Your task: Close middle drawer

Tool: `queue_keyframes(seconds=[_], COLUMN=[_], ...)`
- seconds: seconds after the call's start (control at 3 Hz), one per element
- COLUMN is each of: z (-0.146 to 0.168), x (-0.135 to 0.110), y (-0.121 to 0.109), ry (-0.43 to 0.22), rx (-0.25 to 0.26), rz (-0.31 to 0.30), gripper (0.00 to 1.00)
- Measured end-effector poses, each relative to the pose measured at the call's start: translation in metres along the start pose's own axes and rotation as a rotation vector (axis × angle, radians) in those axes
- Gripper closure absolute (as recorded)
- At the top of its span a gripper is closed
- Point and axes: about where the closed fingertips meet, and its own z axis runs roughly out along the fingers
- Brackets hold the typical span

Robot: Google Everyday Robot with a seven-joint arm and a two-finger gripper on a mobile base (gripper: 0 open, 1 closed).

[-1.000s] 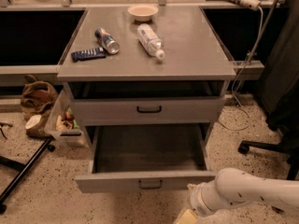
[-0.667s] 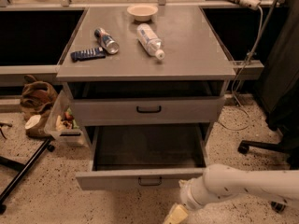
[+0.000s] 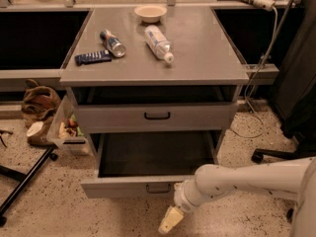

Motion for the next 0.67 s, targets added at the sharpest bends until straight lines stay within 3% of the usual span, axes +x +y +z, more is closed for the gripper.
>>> queue_keyframes(seconds=[0.33, 0.67], z=[-0.004, 0.005], x=[-0.038, -0.104], y=[-0.013, -0.038], ry=[-0.012, -0.046], rx=[0.030, 0.025], rz=[-0.063, -0.142], gripper=[0.00, 0.00])
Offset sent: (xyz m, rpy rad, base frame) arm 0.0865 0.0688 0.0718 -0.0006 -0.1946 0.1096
